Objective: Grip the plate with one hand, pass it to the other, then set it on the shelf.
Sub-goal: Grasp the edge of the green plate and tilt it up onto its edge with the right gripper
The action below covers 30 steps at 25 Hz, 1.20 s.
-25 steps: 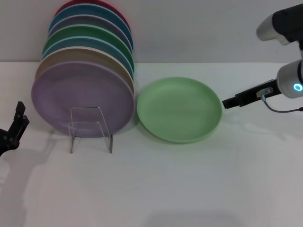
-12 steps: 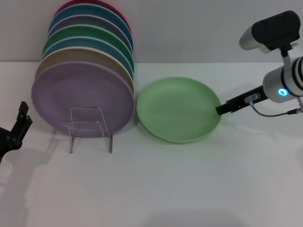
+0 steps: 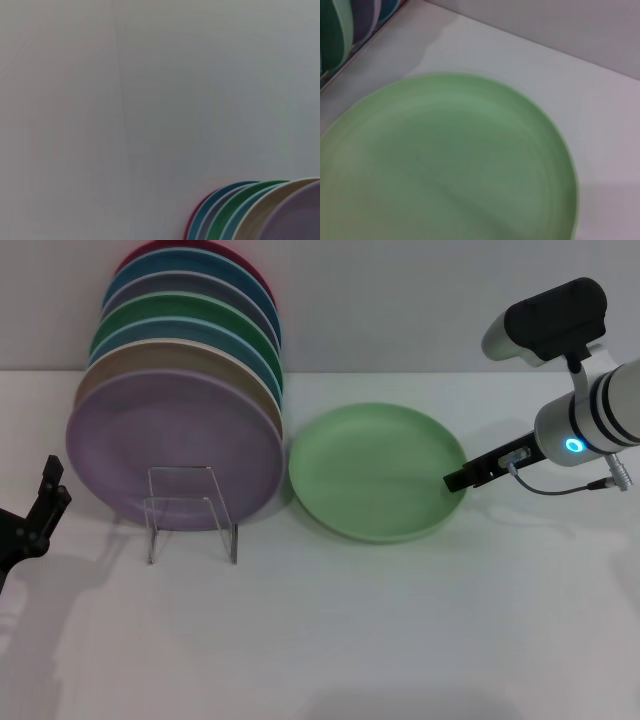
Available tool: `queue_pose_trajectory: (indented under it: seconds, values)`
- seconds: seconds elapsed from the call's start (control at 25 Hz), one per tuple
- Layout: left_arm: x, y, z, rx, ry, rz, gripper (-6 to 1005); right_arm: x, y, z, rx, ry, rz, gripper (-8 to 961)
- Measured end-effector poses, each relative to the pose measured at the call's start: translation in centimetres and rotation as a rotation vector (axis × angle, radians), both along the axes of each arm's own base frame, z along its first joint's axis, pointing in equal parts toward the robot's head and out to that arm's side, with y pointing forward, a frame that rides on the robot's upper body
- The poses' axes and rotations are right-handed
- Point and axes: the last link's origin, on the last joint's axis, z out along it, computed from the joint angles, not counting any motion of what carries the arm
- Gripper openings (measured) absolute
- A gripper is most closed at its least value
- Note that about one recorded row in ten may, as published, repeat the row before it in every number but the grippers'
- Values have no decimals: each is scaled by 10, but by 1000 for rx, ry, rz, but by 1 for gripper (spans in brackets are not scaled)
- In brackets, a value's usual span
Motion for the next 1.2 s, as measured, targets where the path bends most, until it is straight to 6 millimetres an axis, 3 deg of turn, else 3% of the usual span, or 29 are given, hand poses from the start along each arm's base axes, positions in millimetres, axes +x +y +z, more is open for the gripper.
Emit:
queue_pose_trajectory:
  seconds: [0.28,0.52,1.04,1.2]
  values:
    - [0,0,-1,-6,3,-3,838,1,-1,-4,1,-2,-12,617]
    - [1,1,-1,-10,7,-6,837,2,1,-10,11,-20,-2,406]
    - [1,2,-2,-17,8,-1,837,2,2,-13,21,-21,13,87]
    - [0,2,-2,-17,9,-1,836,-2,0,-9,39,-5,35,73]
